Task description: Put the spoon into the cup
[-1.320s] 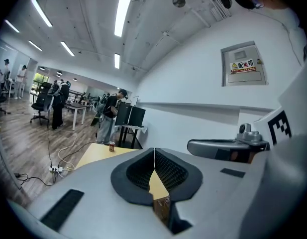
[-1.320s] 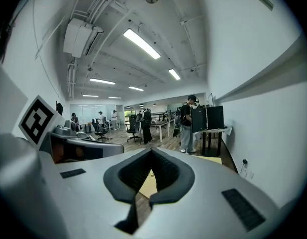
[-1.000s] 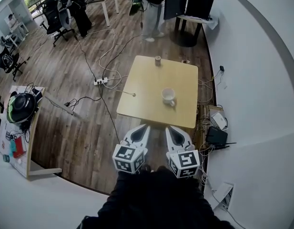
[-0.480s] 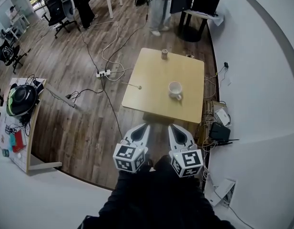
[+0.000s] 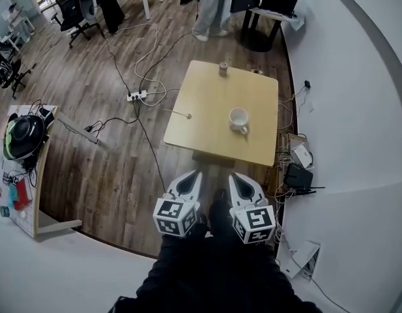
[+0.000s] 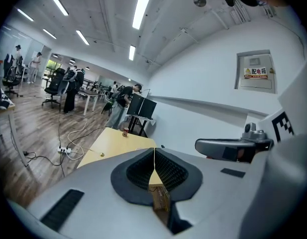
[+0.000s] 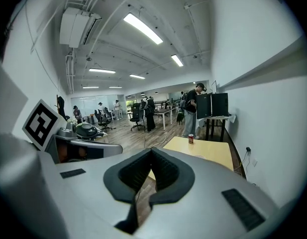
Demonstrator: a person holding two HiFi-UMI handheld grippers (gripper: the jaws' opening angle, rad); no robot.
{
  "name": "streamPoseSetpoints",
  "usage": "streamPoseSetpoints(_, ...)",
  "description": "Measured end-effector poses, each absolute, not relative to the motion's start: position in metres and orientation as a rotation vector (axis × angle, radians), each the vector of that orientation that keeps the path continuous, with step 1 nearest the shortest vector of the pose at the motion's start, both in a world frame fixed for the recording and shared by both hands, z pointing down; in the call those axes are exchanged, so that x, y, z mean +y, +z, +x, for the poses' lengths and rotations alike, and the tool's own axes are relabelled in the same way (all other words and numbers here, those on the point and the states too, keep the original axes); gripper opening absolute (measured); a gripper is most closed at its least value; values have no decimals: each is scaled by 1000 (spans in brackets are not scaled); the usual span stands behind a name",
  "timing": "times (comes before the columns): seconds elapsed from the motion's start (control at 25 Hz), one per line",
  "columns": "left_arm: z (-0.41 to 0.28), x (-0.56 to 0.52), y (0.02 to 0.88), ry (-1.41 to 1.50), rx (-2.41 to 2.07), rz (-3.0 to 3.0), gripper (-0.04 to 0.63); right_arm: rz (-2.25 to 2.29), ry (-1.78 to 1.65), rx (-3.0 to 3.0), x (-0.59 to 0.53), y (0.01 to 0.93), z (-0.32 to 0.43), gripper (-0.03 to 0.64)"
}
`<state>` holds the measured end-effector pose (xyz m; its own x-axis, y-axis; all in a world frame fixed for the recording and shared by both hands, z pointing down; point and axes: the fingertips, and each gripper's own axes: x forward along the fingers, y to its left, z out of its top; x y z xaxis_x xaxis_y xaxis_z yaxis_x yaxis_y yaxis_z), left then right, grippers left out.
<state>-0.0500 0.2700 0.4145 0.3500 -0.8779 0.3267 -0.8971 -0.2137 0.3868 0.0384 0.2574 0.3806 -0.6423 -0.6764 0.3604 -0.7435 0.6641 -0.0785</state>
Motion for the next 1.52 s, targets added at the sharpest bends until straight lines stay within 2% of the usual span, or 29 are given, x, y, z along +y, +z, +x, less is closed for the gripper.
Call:
streamPoseSetpoints(0.8,-24,90,420,127,-1571,2107,37,1127,397,-2624,74,388,59,20)
streamPoseSetpoints(1.52,-19,9,452,218,-1623,2016,37,1093,505,-2616,-21,418,84,20)
